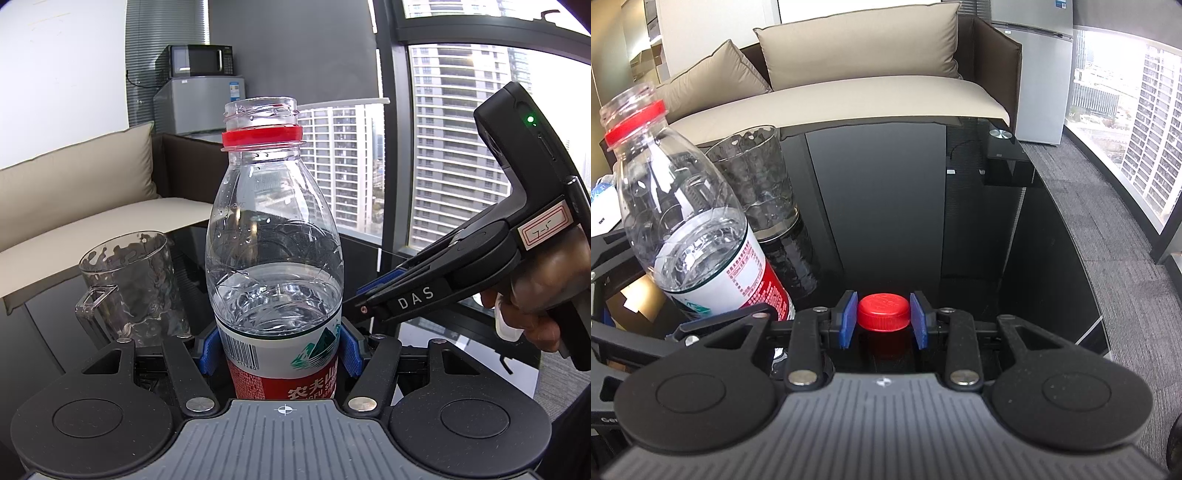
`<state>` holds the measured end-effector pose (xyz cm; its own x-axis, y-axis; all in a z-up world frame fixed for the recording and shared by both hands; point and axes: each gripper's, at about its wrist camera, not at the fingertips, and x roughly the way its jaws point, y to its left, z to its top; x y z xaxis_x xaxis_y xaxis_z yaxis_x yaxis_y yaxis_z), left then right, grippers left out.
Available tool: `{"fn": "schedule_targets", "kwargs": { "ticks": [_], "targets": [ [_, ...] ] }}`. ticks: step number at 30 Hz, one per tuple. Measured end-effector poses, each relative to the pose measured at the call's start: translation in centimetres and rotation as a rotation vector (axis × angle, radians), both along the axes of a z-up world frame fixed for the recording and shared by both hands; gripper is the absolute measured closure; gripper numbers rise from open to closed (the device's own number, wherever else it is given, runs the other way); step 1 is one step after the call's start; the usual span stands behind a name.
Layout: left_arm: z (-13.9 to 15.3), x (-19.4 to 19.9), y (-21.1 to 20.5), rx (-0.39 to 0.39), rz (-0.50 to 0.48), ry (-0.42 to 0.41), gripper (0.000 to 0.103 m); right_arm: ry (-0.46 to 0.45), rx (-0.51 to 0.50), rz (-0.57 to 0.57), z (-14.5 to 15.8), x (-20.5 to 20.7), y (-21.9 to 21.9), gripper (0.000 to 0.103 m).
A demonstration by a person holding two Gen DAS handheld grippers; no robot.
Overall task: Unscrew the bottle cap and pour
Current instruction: 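Carry the red cap away from the bottle and lower it toward the table, then set the red cap on the table and open the right gripper while the left gripper releases the bottle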
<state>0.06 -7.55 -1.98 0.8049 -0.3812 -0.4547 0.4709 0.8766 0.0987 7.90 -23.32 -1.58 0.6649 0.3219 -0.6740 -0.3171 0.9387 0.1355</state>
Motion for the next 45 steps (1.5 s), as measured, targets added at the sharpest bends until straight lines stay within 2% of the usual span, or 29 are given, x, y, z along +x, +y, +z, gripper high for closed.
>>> {"fn": "schedule_targets", "kwargs": {
  "ticks": [37,45],
  "targets": [
    [-0.31,0.18,0.14,-0.001,0.001,0.001,0.045,0.049,-0.019,0.013,-0.34,0.46,0.37,0.07],
    [-0.38,0.25,0.16,-0.003,0.002,0.0,0.045,0.047,-0.03,0.022,-0.39,0.37,0.53,0.067]
  ]
}}
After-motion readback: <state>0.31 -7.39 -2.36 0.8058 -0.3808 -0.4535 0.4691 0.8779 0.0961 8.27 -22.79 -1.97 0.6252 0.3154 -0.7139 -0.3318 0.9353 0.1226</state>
